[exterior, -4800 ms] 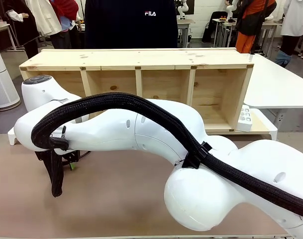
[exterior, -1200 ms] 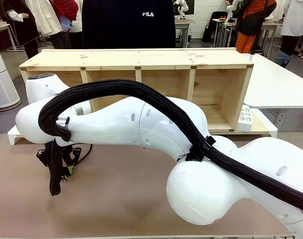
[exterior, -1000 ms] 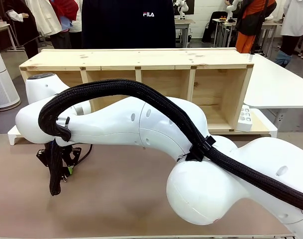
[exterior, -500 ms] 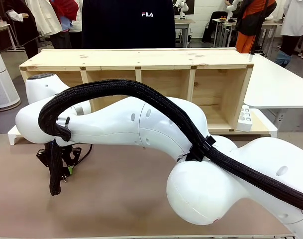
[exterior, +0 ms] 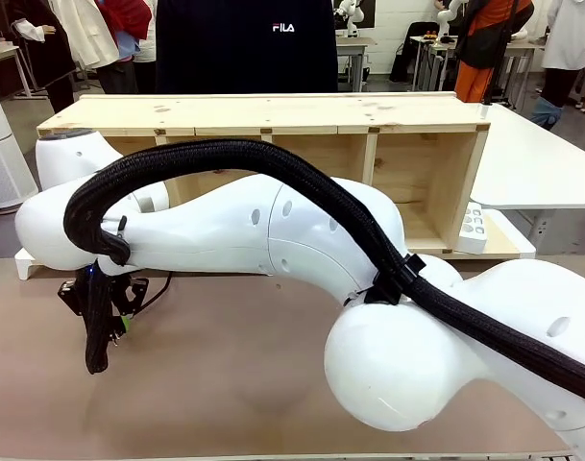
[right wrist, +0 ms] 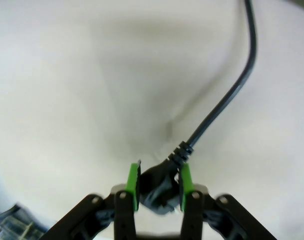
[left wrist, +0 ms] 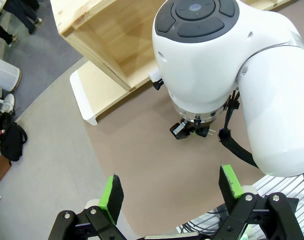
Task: Perform cable management.
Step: Pull the grasped Power Cable to the location of the Power Strip.
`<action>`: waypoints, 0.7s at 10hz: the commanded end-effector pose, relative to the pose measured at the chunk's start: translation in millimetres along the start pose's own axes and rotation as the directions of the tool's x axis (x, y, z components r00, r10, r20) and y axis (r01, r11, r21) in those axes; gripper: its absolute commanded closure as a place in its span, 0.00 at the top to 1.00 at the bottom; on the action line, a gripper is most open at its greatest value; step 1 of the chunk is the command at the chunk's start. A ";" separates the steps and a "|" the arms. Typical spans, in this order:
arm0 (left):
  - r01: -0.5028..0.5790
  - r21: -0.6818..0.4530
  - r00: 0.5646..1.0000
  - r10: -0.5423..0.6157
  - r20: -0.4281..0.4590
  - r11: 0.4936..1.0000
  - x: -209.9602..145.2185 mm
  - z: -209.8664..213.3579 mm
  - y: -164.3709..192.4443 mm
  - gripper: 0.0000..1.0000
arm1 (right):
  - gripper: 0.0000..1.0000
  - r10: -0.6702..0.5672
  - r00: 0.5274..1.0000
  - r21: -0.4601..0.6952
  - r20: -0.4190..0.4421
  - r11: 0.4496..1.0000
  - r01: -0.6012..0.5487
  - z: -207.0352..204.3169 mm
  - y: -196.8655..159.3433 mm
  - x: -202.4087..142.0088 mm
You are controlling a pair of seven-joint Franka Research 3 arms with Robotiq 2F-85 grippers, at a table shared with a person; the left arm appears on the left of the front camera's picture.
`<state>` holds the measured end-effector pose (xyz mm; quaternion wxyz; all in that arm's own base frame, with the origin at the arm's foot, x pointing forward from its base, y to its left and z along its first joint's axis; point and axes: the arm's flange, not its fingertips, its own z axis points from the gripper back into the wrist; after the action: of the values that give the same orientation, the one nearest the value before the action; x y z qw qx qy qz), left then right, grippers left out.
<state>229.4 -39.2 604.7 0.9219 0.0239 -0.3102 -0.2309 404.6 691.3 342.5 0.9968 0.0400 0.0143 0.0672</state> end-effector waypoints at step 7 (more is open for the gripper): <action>-0.002 -0.003 1.000 0.002 0.012 1.000 2.1 -0.3 -0.4 1.00 | 0.39 -0.193 0.978 -0.051 -0.077 0.981 0.190 -12.3 -110.9 -76.5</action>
<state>229.4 -39.1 604.7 0.9219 0.0238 -0.3102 -0.2309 382.0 630.5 318.1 0.9987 -0.0041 0.0513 -0.0052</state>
